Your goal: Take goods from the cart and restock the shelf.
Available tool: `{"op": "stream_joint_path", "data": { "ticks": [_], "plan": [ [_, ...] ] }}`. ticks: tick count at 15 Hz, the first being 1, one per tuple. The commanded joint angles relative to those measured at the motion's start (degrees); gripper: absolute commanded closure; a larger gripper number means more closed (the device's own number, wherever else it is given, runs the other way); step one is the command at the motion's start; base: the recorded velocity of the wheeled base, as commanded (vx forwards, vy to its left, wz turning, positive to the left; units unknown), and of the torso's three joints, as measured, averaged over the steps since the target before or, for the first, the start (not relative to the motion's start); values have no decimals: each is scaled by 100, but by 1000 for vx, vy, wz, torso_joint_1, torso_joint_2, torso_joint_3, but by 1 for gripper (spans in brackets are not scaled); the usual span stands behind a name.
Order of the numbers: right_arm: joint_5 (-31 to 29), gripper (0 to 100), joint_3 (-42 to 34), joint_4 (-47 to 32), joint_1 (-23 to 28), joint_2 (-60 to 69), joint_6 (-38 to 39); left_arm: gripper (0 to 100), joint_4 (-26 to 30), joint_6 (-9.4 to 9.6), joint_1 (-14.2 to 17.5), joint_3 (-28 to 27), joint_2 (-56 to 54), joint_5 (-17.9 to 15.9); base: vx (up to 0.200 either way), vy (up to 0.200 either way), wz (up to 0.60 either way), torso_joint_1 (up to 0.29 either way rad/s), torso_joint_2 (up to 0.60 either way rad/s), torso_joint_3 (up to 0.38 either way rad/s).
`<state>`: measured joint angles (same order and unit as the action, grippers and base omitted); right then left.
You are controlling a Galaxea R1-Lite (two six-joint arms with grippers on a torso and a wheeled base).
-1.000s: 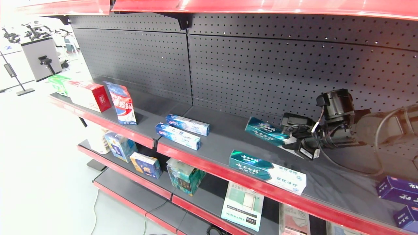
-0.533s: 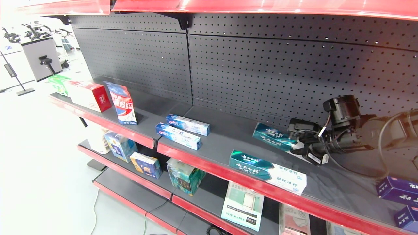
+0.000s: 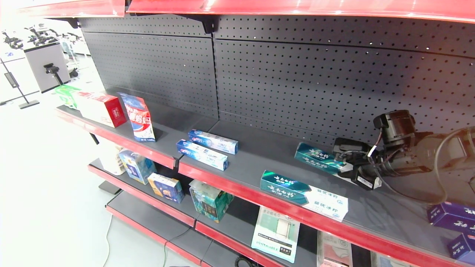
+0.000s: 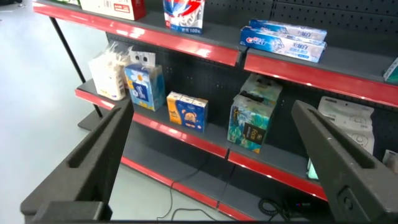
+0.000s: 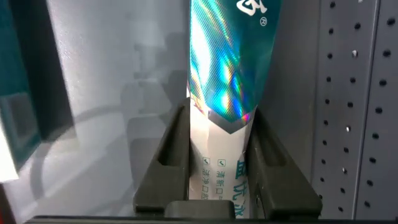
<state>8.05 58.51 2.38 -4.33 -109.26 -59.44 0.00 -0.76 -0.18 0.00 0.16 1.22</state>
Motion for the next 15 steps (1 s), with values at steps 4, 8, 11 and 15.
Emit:
{"op": "stream_joint_path", "data": {
  "ticks": [4, 8, 11, 15],
  "plan": [
    [4, 100, -95, 0, -156, 19, -41, 0, -9, -4, 1, 0, -7, 1, 0, 0, 0, 0, 0, 0],
    [-66, 100, -112, 0, -253, 10, -50, 0, 0, -4, 1, 0, 2, 1, 0, 0, 0, 0, 0, 0],
    [-66, 100, -139, 0, -332, 10, -50, 0, -9, -4, 1, 0, 2, 1, 0, 0, 0, 0, 0, 0],
    [-66, 100, -156, 0, -437, -16, -50, 0, 0, -4, 1, 0, 2, 1, 0, 0, 0, 0, 0, 0]
  ]
}}
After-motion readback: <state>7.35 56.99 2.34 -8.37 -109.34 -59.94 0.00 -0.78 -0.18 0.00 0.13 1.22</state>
